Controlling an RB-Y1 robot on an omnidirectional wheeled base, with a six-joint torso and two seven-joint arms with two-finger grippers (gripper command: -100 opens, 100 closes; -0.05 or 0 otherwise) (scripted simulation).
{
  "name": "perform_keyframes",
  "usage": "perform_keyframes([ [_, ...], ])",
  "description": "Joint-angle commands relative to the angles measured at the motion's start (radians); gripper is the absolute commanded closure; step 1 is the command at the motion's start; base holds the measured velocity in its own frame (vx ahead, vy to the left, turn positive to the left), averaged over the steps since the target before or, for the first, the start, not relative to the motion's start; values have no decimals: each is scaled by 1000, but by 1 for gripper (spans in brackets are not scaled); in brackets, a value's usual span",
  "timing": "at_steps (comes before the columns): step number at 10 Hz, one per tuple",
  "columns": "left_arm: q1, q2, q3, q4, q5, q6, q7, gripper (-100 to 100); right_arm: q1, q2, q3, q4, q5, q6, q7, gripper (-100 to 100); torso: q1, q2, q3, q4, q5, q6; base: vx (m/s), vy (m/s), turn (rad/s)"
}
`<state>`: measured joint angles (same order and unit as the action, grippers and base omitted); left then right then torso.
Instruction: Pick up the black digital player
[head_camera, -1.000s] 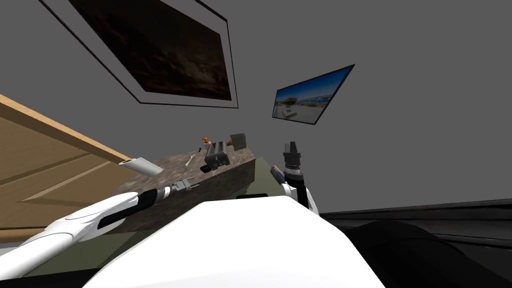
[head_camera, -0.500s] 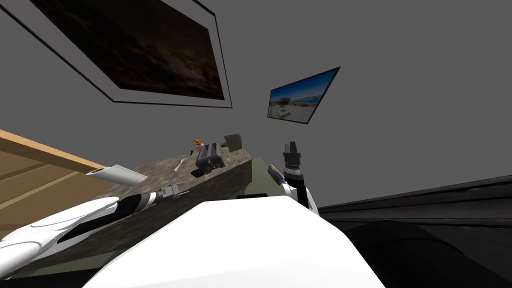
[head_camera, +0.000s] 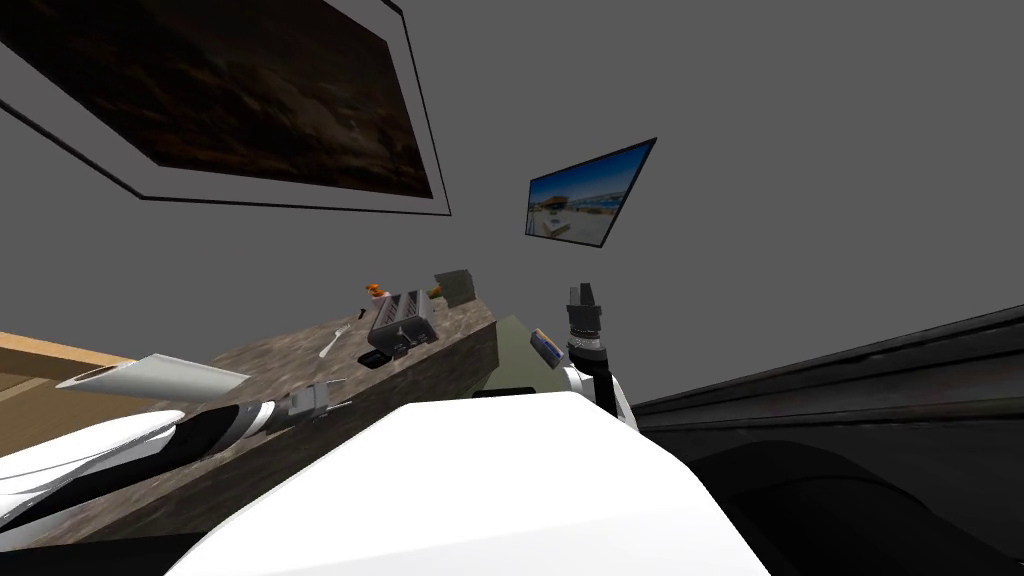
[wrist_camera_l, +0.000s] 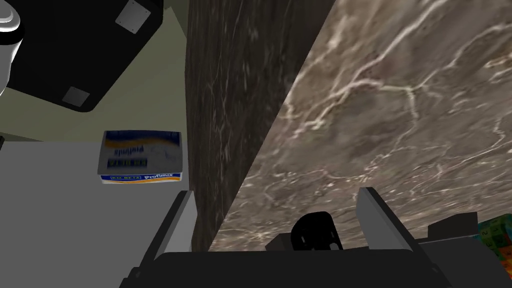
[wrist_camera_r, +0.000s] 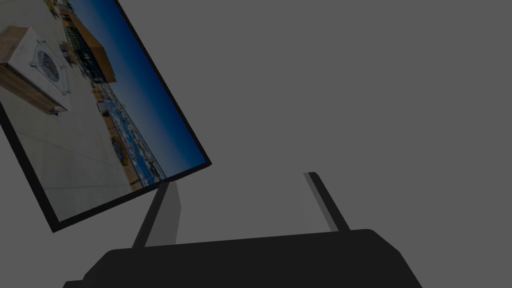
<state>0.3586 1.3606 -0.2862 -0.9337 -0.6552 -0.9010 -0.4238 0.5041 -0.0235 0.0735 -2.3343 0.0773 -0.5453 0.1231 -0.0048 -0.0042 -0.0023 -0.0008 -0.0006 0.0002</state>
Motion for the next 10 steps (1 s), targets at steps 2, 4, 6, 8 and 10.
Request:
perform_keyframes([
  [2, -21, 1, -15, 54, -18, -27, -3, -100, 0, 0, 0, 0, 0, 0, 0, 0, 1, 0, 0, 0, 0, 0, 35, -32, -52],
  [4, -11, 19, -21, 97, -34, -60, -11, -100, 0, 0, 0, 0, 0, 0, 0, 0, 2, 1, 0, 0, 0, 0, 41, -34, -122],
  [6, 0, 34, -26, 140, -50, -92, -19, -100, 0, 0, 0, 0, 0, 0, 0, 0, 2, -1, 0, 0, 0, 0, 55, -42, -103],
  [8, 10, 48, -31, 182, -66, -122, -27, -100, 0, 0, 0, 0, 0, 0, 0, 0, 0, -1, -1, 0, 0, 0, 67, -52, -103],
  [10, 20, 61, -36, 223, -82, -151, -34, -100, 0, 0, 0, 0, 0, 0, 0, 0, 0, -2, -1, 0, 0, 0, 74, -52, -113],
])
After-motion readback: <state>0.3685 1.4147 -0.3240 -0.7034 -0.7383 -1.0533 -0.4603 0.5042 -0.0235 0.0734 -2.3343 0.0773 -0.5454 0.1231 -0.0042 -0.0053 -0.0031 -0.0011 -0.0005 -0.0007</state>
